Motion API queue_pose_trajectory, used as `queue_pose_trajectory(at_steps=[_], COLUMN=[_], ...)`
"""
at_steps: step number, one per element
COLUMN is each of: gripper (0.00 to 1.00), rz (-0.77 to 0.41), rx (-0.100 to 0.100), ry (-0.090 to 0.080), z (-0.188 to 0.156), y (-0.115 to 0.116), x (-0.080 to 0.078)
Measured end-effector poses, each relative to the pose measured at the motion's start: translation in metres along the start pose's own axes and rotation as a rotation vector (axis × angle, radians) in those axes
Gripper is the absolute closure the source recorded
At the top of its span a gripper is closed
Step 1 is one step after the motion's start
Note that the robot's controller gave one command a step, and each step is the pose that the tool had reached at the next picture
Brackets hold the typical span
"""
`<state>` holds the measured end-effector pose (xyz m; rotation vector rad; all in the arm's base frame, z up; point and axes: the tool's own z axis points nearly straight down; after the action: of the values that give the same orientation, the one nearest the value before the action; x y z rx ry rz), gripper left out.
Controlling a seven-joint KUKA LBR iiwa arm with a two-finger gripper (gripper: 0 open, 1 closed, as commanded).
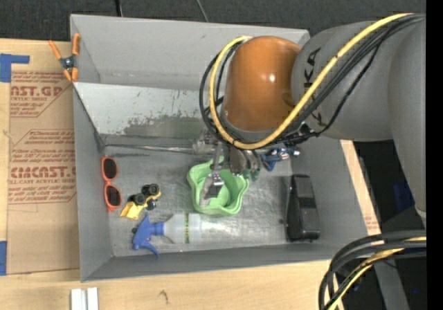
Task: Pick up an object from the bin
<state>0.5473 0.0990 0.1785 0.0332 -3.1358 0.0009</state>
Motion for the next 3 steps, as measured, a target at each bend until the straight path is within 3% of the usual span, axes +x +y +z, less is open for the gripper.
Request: queue_pose_trajectory(at_steps=[1,2,3], gripper=[0.0,0.0,0.0], rz=[-0.259,-0.036,0.0], rx=[0.0,-0.002,-0.001], ry=[-0.008,-0.008,-0.007], z=[0.021,0.048,0.074], y=[-0.007,-0.021,-0.028], x=[-0.016,-0.014,-0.02])
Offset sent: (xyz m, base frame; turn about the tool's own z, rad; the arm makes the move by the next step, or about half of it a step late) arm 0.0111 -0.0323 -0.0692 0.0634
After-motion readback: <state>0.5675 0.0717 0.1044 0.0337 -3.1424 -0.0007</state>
